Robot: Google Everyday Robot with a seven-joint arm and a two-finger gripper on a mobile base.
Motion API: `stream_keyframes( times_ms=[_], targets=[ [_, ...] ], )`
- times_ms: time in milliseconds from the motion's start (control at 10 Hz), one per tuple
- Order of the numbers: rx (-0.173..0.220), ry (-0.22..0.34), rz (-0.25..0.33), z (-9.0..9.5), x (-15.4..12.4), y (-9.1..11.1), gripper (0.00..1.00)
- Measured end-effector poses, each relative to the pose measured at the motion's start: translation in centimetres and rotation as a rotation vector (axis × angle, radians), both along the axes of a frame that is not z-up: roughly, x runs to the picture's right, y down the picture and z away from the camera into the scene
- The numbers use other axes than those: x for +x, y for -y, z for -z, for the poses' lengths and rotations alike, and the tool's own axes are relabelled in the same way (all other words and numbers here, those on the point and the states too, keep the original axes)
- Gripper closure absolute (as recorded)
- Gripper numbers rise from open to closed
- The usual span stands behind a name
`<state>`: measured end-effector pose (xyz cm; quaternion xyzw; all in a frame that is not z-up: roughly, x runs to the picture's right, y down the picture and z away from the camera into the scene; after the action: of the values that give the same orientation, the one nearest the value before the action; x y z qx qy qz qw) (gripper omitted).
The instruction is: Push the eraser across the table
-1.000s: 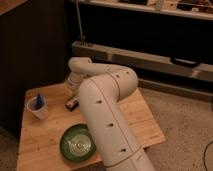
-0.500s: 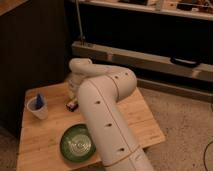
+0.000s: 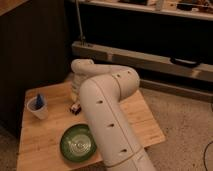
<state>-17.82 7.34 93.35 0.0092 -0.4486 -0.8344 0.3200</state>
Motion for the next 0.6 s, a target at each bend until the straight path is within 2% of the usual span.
stream_keyframes(
  times_ms=[300, 600],
  targets=[
    [-0.015, -0.033, -0.025, 2.4, 4.0, -2.0, 1.00],
    [-0.036, -0.073, -0.050, 6.1, 8.1, -4.7, 1.00]
  ],
)
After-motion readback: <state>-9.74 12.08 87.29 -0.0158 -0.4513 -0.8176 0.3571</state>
